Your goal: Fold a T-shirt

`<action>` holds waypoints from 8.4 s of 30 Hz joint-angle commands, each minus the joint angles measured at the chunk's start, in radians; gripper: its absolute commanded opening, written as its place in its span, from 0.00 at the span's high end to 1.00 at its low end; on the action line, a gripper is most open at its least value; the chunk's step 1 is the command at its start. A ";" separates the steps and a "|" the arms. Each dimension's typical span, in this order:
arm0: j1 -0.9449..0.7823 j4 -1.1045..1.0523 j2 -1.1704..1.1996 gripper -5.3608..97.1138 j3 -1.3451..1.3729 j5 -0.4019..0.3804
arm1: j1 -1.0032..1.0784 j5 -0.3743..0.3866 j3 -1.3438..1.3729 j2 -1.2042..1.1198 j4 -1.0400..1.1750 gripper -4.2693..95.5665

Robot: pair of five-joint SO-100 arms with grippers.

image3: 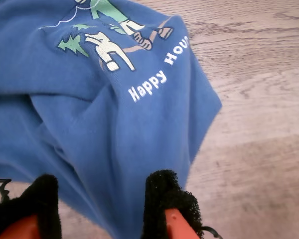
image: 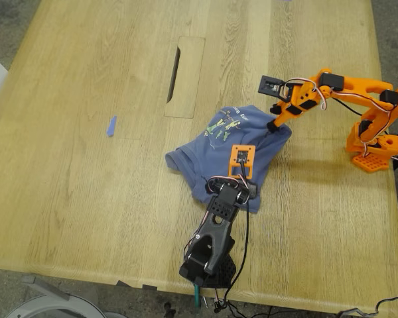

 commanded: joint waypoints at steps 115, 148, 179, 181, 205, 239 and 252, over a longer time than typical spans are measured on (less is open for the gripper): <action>-0.753 -1.262 -0.796 0.95 0.196 0.110 | -0.100 0.011 0.781 0.264 -0.428 0.96; -0.897 -0.867 -0.445 0.95 0.147 0.126 | 0.141 0.003 0.887 0.772 -0.006 0.96; -1.132 -0.618 0.179 0.95 0.448 0.129 | 0.630 -0.046 1.120 0.931 -0.265 0.96; -1.160 -0.617 0.219 0.95 0.482 0.126 | 0.649 -0.051 1.149 0.943 -0.288 0.96; -1.376 -0.123 1.022 0.95 0.842 0.089 | 0.867 -0.058 1.365 1.121 -0.313 0.96; -1.858 -0.067 1.023 0.95 0.934 0.067 | 1.249 -0.078 1.710 1.569 -0.238 0.96; -1.876 0.006 1.023 0.95 0.934 0.060 | 1.321 -0.061 1.712 1.571 -0.110 0.96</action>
